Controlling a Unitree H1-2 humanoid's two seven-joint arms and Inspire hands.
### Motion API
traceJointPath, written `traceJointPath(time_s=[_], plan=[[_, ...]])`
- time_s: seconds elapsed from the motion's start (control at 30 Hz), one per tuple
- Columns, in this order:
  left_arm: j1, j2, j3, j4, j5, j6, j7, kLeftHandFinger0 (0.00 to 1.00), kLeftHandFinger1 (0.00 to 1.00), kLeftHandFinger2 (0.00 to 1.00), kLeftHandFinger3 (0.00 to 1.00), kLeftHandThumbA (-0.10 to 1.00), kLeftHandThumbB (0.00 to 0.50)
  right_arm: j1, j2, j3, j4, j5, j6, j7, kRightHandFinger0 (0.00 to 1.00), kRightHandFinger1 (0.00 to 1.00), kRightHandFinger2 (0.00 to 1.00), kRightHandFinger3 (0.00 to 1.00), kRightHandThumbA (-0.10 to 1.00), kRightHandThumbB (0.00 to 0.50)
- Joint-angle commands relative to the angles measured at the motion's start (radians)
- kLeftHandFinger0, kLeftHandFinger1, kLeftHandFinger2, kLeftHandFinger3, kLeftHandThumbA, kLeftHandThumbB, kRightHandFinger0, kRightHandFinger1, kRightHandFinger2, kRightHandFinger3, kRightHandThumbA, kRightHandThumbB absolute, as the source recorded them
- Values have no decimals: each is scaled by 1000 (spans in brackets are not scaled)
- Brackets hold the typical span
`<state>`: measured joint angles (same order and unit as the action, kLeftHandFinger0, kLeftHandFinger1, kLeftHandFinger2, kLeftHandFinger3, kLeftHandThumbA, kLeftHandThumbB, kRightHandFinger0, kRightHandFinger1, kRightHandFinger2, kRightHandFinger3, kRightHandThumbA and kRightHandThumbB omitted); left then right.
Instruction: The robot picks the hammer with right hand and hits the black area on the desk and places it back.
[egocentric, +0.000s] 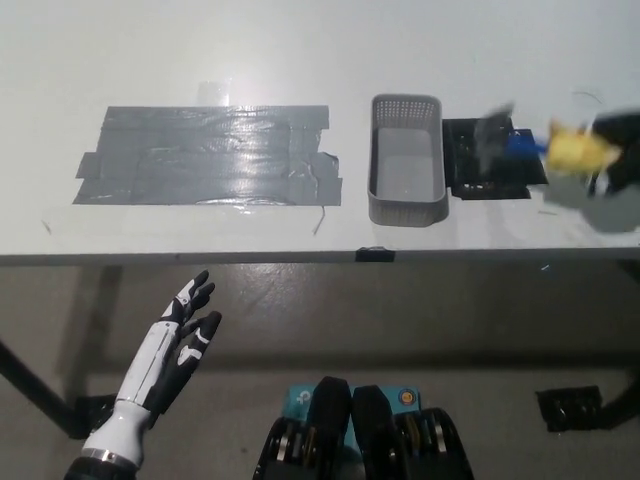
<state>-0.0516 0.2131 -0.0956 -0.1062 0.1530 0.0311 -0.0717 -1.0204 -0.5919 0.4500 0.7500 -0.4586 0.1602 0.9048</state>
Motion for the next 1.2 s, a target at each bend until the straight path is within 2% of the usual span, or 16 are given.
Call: traceJointPath(time_s=[0.0,0.1,0.2,0.23,0.3,0.37,0.4,0.5,0.57,0.63,0.73,0.8,0.9,0.93,1.0,1.17], plan=[[-8,10,6,-31,5,-34,-8,887,1000,1000,1000,927,0,-43,-12,16,31,-42,-104,-96,50,561,891,762,-100,137],[-11,10,11,-31,1,-32,-7,878,1000,1000,1000,926,0,-48,-7,36,91,-59,-145,-136,117,593,862,601,-100,150],[-12,13,13,-27,-2,-44,-7,879,1000,1000,1000,927,0,-67,-13,48,115,-69,-146,-144,62,539,769,461,-100,151],[-11,11,14,-29,-3,-42,-6,882,1000,1000,1000,927,0,-71,-18,47,112,-66,-144,-140,9,526,797,499,-100,139],[-9,12,13,-26,3,-48,-4,884,1000,1000,1000,929,0,-86,-32,48,109,-71,-142,-140,70,634,946,635,-100,113],[-7,12,10,-23,7,-55,-3,867,994,1000,1000,934,0,-93,-36,41,105,-63,-120,-132,92,658,977,684,-100,116],[-7,14,9,-20,10,-59,-3,851,992,1000,1000,939,0,-99,-41,38,96,-62,-115,-129,114,644,963,706,-100,121],[-4,13,11,-20,4,-54,-6,847,994,1000,1000,940,0,-120,-56,28,82,-52,-130,-120,1,494,869,724,-100,108],[-2,11,12,-25,1,-52,-6,849,994,1000,1000,937,0,-139,-67,7,57,-39,-107,-118,18,617,957,796,-100,95],[-4,8,13,-29,-6,-40,-9,854,993,1000,1000,933,0,-169,-72,-21,56,-19,-80,-115,27,618,960,832,-100,95],[-1,8,12,-30,-6,-39,-9,873,995,1000,1000,924,0,-206,-84,-41,17,-14,-71,-89,164,657,963,1000,-100,79],[-4,8,12,-26,-5,-42,-9,879,996,1000,1000,923,0,-226,-85,-53,19,-4,-79,-87,214,676,975,1000,-100,86],[-2,9,10,-27,4,-43,-6,876,994,1000,1000,926,0,-235,-66,-72,31,-2,-55,-105,321,795,1000,958,-100,125],[0,10,9,-33,6,-36,-8,873,994,1000,1000,926,0,-231,-62,-73,36,-3,-61,-107,256,749,1000,936,-100,134],[0,9,6,-40,4,-27,-12,857,988,1000,1000,921,0,-219,-38,-74,63,-7,-50,-121,127,696,1000,1000,-100,122],[1,11,7,-46,5,-28,-12,848,982,1000,1000,910,0,-192,19,-74,140,-9,-98,-182,280,775,1000,934,-100,120]])
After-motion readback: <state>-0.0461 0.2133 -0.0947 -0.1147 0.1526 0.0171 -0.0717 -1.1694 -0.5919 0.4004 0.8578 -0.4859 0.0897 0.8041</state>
